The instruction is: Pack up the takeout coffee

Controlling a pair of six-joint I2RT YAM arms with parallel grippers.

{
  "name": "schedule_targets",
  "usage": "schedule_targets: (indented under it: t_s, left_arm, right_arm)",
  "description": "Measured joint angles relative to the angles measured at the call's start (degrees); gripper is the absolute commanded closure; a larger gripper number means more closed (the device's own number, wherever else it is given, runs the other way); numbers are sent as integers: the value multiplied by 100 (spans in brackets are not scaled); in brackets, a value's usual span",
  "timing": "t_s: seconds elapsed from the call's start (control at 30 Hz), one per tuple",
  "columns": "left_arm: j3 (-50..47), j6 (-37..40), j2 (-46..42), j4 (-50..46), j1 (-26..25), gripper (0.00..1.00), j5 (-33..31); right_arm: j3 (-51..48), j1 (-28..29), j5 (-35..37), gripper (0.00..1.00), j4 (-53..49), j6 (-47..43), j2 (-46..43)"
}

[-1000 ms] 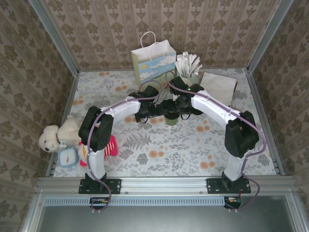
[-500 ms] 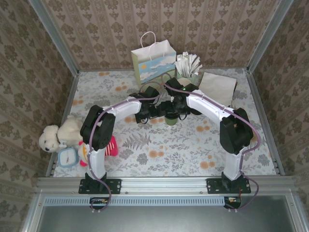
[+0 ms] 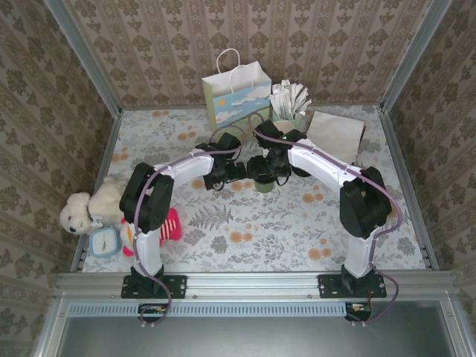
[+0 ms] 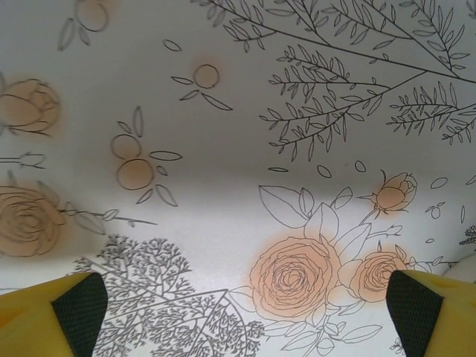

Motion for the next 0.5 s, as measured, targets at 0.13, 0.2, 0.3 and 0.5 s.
schedule_targets:
  t_s: [0.13,0.2,0.3,0.5]
  left_arm:
    - [-42,2,-240,17,0,0,-142]
    - [-39,2,-306,50,4,0,-184]
    - [-39,2,-310,74,4,0,-208]
    - [-26,4,-308,111,7,0,-205]
  right_arm:
    - [-629,-249,-98,17,-37,-17,-527]
    - [-962,-496,-111,17,-57,-20,-817]
    - [-1311,-946,-118,17,-52,-57,-1126]
    - [-1604,-1919,-114,18,-50,-238,-1408]
